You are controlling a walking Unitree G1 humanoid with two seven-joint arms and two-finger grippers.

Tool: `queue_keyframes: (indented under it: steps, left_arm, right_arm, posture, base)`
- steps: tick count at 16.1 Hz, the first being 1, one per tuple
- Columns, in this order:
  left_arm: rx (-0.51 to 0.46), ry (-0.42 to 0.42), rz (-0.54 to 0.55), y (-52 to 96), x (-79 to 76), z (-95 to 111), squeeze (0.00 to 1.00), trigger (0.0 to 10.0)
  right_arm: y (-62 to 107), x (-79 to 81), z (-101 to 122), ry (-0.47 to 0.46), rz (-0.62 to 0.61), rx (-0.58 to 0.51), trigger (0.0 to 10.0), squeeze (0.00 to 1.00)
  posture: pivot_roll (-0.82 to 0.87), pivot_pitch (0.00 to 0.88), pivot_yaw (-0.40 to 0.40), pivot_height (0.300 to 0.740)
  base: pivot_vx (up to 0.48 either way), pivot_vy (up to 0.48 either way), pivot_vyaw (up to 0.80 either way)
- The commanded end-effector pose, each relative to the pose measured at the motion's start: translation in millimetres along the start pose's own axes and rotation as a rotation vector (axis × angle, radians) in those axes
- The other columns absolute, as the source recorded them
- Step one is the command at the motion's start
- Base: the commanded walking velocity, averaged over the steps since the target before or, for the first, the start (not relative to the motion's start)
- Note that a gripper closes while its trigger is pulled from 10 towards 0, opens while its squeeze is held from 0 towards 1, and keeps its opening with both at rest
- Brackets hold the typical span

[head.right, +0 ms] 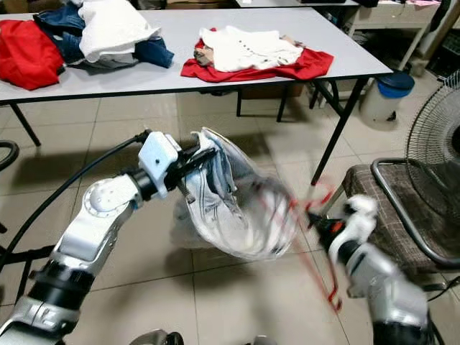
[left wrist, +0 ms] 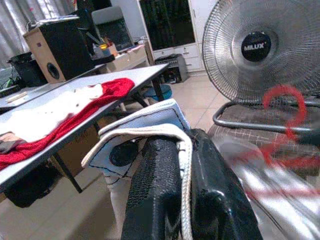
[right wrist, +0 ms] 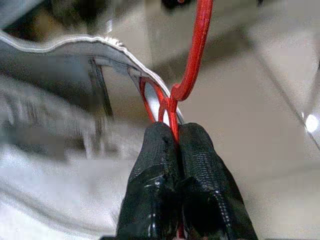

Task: Hang hanger

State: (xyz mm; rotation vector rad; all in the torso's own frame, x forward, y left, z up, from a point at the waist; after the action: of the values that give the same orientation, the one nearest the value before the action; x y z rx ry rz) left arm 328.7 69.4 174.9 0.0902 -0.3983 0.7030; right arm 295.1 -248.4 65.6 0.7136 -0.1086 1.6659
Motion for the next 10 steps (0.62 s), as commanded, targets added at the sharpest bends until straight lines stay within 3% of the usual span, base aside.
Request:
queue_keyframes:
  steps: [1,5,10]
  left_arm:
    - [-0.035,-0.03,-0.02,1.0,-1.8,11,0.0,0.0]
    - [-0.002,-0.068,-0.074,6.1,-11.5,3,0.0,0.0]
    - [0.064,-0.13,-0.139,11.1,-30.6,-17,0.0,0.0]
  right_arm:
    - [1.0,-3.8,19,-0.039,0.0,-0.096,10.0,0.0]
    - [-5.1,23.2,52,-0.016,0.164,-0.182,10.0,0.0]
    - [-16.6,51.6,87,0.023,0.255,-0.291,10.0,0.0]
  posture:
    - [-0.15,0.065,0.01,0.74]
    - [-0.16,0.063,0.014,0.74]
    - [-0.16,0.055,0.01,0.74]
  base:
    - [0.0,0.0,0.0]
    - [0.0,0.0,0.0]
    - [0.0,0.0,0.0]
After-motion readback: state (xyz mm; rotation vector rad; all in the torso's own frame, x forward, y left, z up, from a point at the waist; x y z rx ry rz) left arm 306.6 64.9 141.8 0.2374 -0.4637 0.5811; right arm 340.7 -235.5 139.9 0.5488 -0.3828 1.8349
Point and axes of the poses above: a point about 5 cm out from each wrist's last joint towards the gripper, its own y axis pointing back from the gripper into the wrist, its own z axis along the axis of the wrist's last joint, x = y × z, the point moved 3 cm from there along -y, pointing out of the wrist towards the gripper, and after that the axes turned 2 degrees about -y, right-handed, at the moved point
